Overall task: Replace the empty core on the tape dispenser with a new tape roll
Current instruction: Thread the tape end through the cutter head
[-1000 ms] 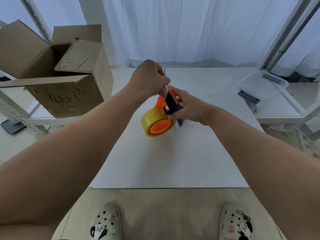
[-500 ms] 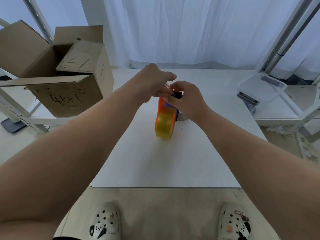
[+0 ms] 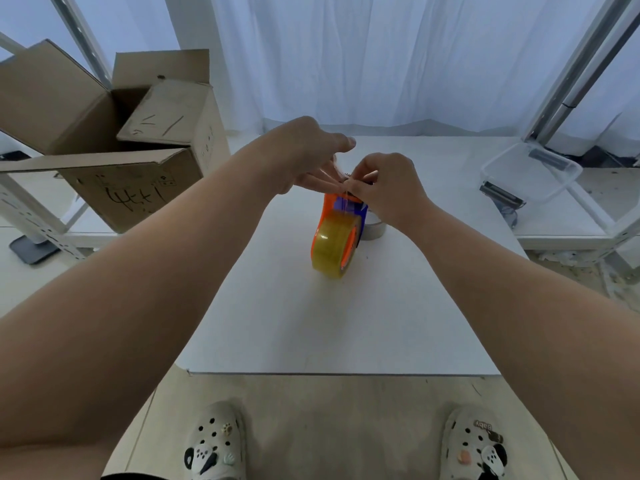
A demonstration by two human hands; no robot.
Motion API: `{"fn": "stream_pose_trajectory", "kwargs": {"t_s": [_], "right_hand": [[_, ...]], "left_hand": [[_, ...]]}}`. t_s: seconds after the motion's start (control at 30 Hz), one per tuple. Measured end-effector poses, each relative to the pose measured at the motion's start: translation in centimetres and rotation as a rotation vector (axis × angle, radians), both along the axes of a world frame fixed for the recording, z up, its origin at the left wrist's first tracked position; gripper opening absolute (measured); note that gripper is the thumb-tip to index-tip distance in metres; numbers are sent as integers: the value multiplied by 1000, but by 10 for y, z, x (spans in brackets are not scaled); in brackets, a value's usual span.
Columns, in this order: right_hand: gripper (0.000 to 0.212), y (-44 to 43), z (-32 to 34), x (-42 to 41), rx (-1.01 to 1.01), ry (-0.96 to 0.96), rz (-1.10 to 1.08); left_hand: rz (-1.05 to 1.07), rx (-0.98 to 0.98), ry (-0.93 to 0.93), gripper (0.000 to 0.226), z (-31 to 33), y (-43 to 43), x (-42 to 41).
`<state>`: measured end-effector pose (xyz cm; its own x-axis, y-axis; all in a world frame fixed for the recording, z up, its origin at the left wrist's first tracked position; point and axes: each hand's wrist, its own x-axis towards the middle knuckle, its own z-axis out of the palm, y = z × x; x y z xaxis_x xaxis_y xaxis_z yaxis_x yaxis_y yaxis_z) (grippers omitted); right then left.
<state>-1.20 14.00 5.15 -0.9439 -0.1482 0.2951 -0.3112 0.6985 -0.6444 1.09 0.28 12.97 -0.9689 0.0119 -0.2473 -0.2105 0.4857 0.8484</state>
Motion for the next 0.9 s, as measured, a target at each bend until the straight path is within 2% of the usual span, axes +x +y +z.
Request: {"fn": "stream_pose_trajectory", "kwargs": {"t_s": [0.2,0.43,0.53,0.6,0.7,0.77,0.9], "right_hand": [[13,-5,2,-1,21,-22,-15],[19,-7,2,0,77,-18,-17],[13,2,3,1,26,-37,-54],[9,8,3,2,-87,-95,-79],[5,9,6,6,-240,-187,-113],[8,6,8,7,-314,-239,-127],[16,1,10,7,-385,-307,-140]], "left_hand": [[-37,-204,146,39,-6,-1,0],[-59,-523,350,28,-23,-5,-2],[14,-388,388,28,-25,-17,-11],[-53,-339,337,34,-35,-23,-14],[-264,-449,193,66,-67,-18,-11],[-256,-404,170,82,-84,-8,-9],[-120,-317,318,68,-93,6,-9]]}}
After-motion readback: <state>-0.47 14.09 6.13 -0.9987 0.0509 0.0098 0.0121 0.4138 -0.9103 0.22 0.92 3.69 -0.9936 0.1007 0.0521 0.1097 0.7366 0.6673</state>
